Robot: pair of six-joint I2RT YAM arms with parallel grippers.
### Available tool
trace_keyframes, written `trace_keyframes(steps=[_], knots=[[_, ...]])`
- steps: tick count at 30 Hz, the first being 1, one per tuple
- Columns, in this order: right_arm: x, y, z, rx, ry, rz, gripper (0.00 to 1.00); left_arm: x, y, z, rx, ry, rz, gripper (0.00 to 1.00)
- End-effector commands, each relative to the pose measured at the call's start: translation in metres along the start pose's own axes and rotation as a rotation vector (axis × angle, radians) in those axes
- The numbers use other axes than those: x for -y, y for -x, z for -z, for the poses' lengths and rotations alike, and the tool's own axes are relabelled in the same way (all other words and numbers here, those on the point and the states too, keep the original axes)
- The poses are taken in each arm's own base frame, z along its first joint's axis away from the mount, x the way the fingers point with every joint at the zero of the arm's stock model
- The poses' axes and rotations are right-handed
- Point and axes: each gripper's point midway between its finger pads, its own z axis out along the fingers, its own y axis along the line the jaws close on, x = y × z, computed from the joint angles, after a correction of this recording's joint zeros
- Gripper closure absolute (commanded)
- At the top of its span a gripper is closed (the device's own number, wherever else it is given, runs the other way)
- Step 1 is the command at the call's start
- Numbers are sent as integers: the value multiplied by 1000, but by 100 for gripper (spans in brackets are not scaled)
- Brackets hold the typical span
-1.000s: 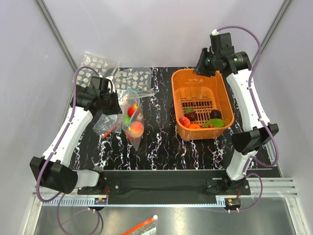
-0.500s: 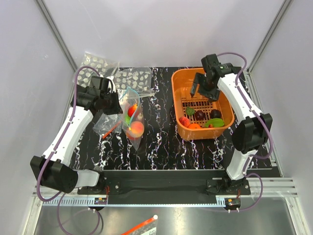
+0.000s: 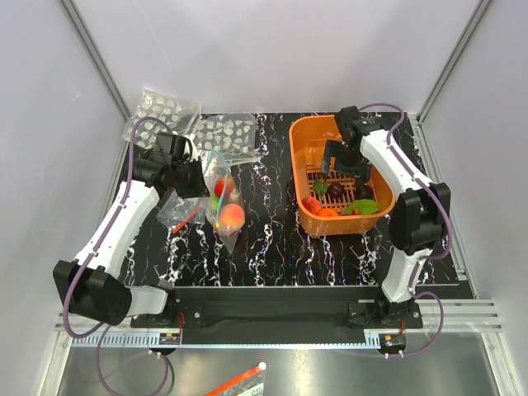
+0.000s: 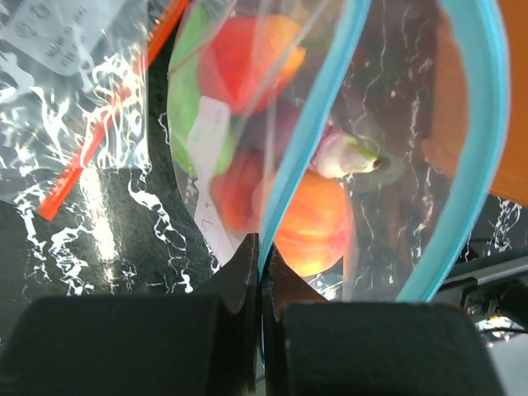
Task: Place the food in the zip-top bag and seal the zipper
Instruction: Pick up the fake fruit from the bin.
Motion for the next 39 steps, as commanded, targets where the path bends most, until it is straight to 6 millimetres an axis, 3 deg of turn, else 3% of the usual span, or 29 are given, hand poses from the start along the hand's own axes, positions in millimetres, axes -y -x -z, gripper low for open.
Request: trace_keyframes(steps=[1,13,19,24,27,30,37,39], knots=[[-14,10,-25,-3,33,13,0,9,3,-2,8,-61,-16,100],[-16,12,-86,-12,-26,-76,1,13,7,-13,-29,-77,-29,100],[-13,19,-99,10,-33,-85,23,16,11,-16,-37,-87,-24,100],[-9,23,-92,23,-37,-62,56,20,14,-16,-28,-100,-7,100],[-9,34,-69,70,-26,-46,60,23,16,-15,-19,-115,1,100],[-11,47,-26,140,13,-42,62,26,18,-14,-9,-129,4,100],[-53,77,85,333,312,-57,61,31,25,-7,25,-142,6,100],[-68,76,105,348,360,-44,62,31,26,-6,28,-139,5,100]])
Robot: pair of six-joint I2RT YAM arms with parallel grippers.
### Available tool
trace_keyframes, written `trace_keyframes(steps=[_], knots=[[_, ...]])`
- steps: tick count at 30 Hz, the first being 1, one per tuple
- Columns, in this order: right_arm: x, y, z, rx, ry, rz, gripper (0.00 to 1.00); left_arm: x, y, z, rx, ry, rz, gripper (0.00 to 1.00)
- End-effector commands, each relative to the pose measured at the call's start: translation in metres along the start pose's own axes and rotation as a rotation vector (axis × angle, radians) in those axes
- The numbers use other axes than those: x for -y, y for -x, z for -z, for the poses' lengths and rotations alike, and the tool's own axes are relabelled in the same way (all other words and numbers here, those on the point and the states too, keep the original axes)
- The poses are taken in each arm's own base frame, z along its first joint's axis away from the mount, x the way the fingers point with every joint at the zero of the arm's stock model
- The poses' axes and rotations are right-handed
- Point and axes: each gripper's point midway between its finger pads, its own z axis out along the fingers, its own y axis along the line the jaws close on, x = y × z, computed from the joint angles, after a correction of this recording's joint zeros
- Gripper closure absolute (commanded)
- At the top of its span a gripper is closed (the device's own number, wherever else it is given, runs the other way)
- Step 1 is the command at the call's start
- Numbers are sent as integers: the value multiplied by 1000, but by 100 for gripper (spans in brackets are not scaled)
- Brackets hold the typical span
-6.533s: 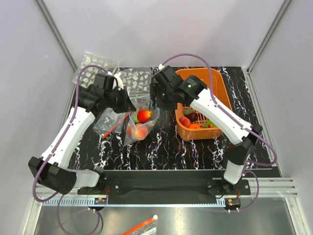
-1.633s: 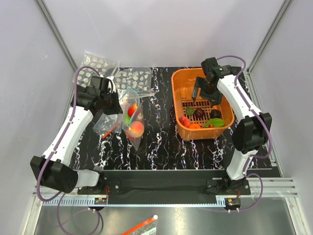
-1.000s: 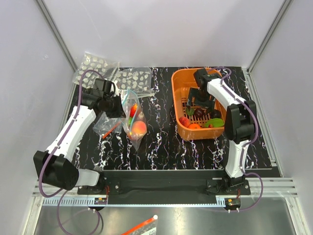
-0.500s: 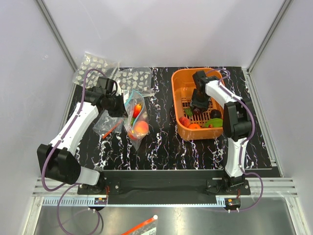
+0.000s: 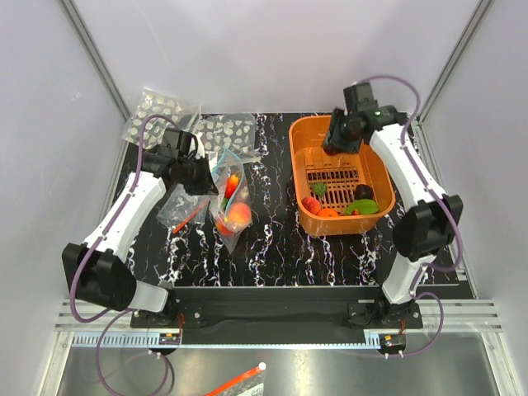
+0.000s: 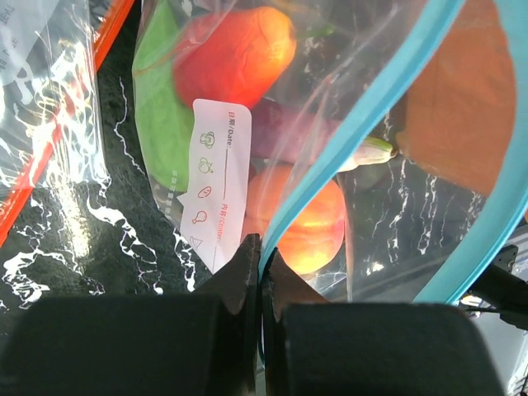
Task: Place the food in the zip-top bag and seal the zipper
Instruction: Pick up the fake fruit from the bin, then place the fake fruit in the zipper food storage bag.
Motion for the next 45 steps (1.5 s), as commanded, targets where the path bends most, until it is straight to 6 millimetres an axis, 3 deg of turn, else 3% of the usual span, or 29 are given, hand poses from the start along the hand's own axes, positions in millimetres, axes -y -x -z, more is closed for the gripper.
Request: trace_keyframes(steps=[1,3,4,5,6,7,8,13,19,23,30,34,36,37,40,45], knots=[[-55,35,72,138,210,15,62,20,26,20,107,-62,-24,100],[-83,31,87,141,272,56,62,22,29,23,117,-66,-25,100],[-109,29,102,153,331,95,61,23,30,25,121,-67,-26,100],[-113,34,107,164,346,94,61,24,31,27,126,-68,-25,100],[-133,25,105,142,376,127,61,24,32,28,129,-66,-24,100],[-150,29,121,165,432,140,61,24,32,29,129,-63,-24,100],[-161,26,125,157,455,146,61,24,33,31,134,-58,-24,100],[-222,-5,129,93,596,189,62,23,32,36,148,-52,-30,100],[-271,-46,128,19,692,222,62,23,32,38,154,-52,-35,100],[-285,-70,129,-17,715,245,62,25,34,39,157,-62,-35,100],[-293,-112,131,-83,724,296,62,26,35,37,152,-62,-40,100],[-288,-130,124,-113,690,305,53,25,35,37,154,-59,-39,100],[-287,-128,127,-98,692,302,43,24,36,38,156,-51,-39,100],[-285,-127,125,-88,687,309,28,24,35,38,155,-52,-41,100],[-284,-124,126,-74,674,321,15,24,35,38,153,-49,-39,100],[-284,-114,134,-36,667,327,13,22,34,36,147,-43,-37,100]])
